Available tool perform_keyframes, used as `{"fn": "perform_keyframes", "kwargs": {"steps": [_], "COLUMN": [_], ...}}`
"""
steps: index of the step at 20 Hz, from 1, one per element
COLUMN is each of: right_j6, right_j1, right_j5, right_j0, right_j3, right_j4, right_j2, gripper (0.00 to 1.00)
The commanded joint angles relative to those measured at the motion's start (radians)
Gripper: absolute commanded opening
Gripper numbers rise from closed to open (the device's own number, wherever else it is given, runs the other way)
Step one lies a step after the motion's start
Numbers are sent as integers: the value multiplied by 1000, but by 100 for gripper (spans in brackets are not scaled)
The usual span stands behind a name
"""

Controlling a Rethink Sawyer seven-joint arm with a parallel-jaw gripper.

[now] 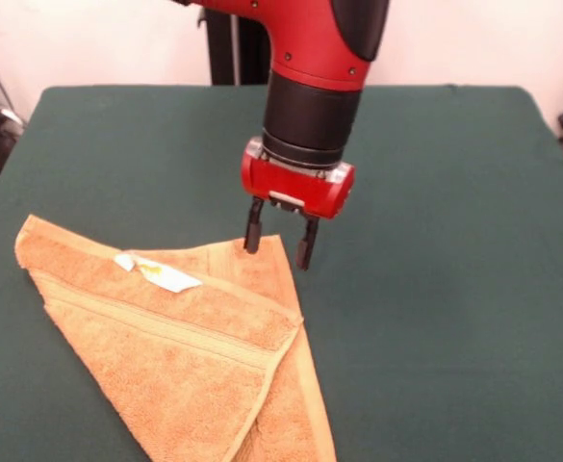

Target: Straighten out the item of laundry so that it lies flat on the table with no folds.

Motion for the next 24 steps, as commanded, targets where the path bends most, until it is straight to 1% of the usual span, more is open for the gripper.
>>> {"fn": "perform_keyframes", "kwargs": {"steps": [1,2,4,5,7,9,11,15,21,24], "right_j6": [67,71,107,142,154,179,180,181,152,145], "right_j1": [76,81,94,97,100,101,99,105,111,132], "right_j5": [60,63,79,95,108,128,143,123,79,57], "right_j0": [60,59,97,128,136,161,161,154,109,94], "right_j3": [2,1,-7,-6,-11,-13,-3,2,16,2], "right_j4": [-33,-30,-17,-3,9,24,37,49,27,18], "right_j2": [65,59,2,-44,-65,-104,-104,-105,-97,-110], "gripper": [100,100,100,100,100,100,100,100,100,100]}}
